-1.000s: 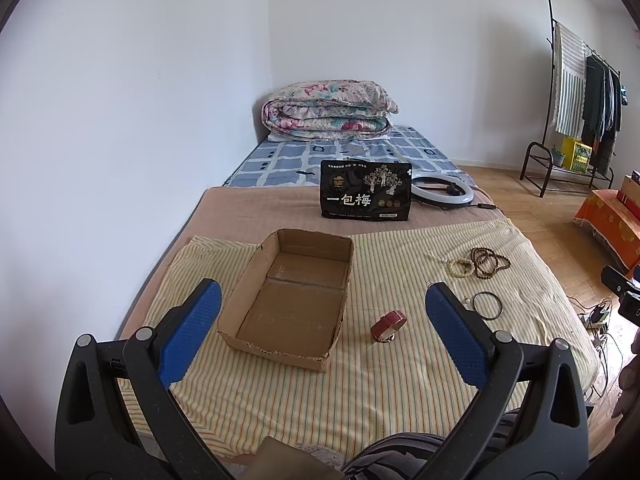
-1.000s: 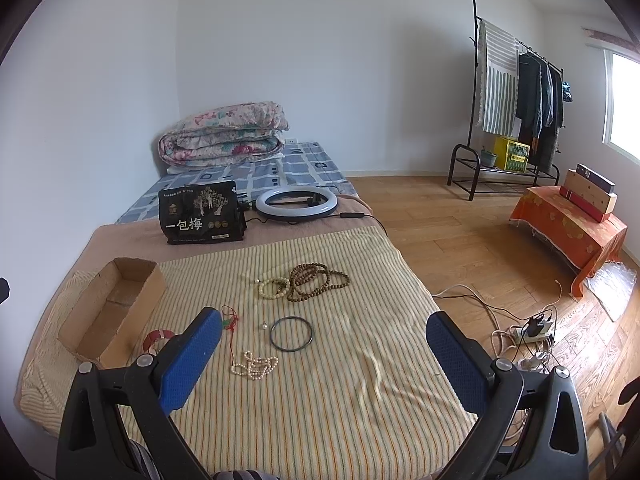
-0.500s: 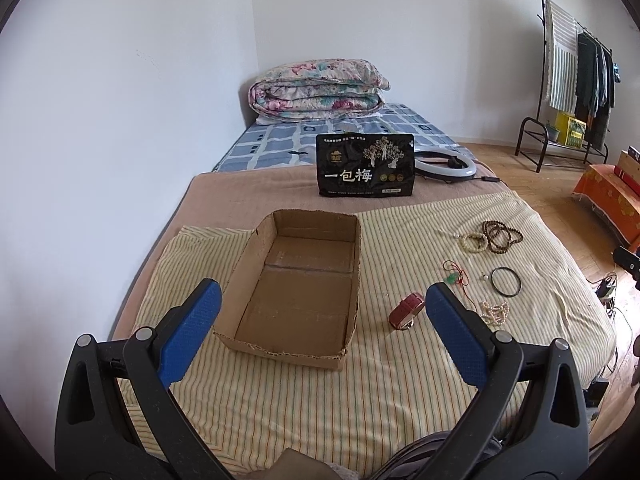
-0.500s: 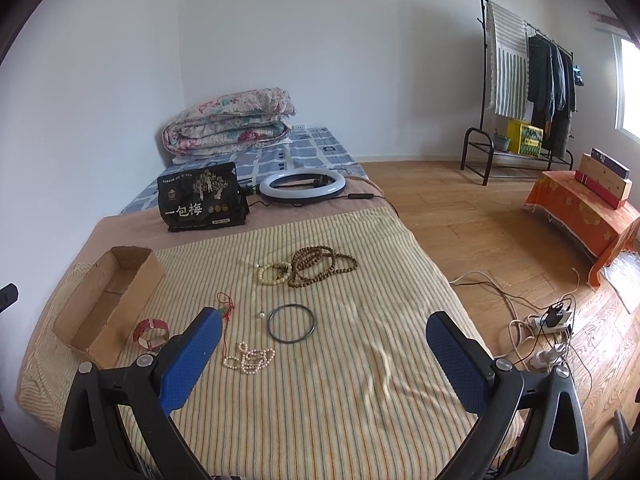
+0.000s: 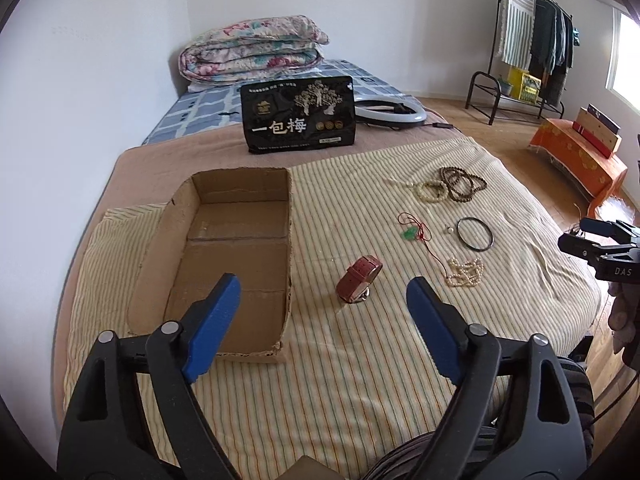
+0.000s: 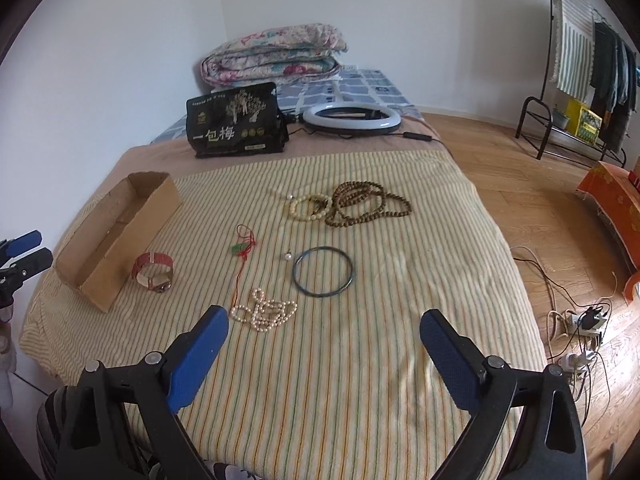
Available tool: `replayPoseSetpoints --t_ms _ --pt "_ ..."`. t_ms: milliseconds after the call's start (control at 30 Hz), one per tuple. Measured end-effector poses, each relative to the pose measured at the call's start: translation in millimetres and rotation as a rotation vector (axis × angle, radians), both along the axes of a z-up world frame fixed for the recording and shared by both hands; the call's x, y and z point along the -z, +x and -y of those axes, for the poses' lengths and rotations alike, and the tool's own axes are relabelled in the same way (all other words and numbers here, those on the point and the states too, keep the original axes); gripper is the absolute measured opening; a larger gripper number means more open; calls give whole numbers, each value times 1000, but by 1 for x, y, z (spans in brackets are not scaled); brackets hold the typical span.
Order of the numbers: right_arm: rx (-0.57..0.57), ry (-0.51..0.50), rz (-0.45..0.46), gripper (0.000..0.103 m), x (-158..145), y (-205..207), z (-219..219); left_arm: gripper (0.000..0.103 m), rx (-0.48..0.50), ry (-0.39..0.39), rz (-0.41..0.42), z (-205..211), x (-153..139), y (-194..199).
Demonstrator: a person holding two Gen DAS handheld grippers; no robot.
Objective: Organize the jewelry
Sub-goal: 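Grasp the red watch with the left tool while the right tool grasps the pearl necklace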
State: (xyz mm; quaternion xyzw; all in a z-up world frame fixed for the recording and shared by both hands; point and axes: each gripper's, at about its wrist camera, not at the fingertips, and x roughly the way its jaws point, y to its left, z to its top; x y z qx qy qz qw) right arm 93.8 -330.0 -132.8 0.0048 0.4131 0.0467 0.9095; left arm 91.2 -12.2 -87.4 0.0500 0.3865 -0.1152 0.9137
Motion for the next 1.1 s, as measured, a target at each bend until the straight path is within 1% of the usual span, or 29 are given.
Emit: replayPoseSetpoints --t_ms 100,167,200,233,367,400,433,467,533,633,800,900,967,1000,1100 --pt "-41 -11 -34 97 14 11 -7 84 51 17 -29 13 9 13" --pt "-68 -17 -69 93 25 19 -12 77 96 28 -49 23 17 21" --pt "-81 -16 -84 92 30 22 -15 70 110 43 -64 28 22 27" --pt "-100 -8 -95 92 34 25 -17 67 120 59 -75 33 27 32" --pt "-135 6 -127 92 48 33 -24 66 176 110 -112 49 45 49" --pt "-138 7 -133 92 52 35 -25 65 185 121 -121 51 50 52" --pt "-141 10 -140 92 54 38 -25 61 187 131 -129 55 54 56" --pt "-144 14 -145 90 56 39 -25 60 194 136 -141 57 58 59" --pt "-154 24 -157 87 60 43 -25 60 193 148 -152 59 64 65" --pt "-163 22 -169 87 66 49 -26 60 192 163 -156 61 70 73" --pt "-205 25 -193 86 77 60 -36 59 188 166 -168 60 75 83" --pt "-214 30 -215 85 85 69 -42 59 193 154 -184 58 80 87" --pt "-216 31 -227 84 92 75 -44 54 201 153 -198 59 84 90" --pt "-217 28 -234 83 95 78 -46 50 203 156 -207 60 86 91" --pt "-221 26 -254 83 102 83 -50 46 209 155 -228 61 92 95"
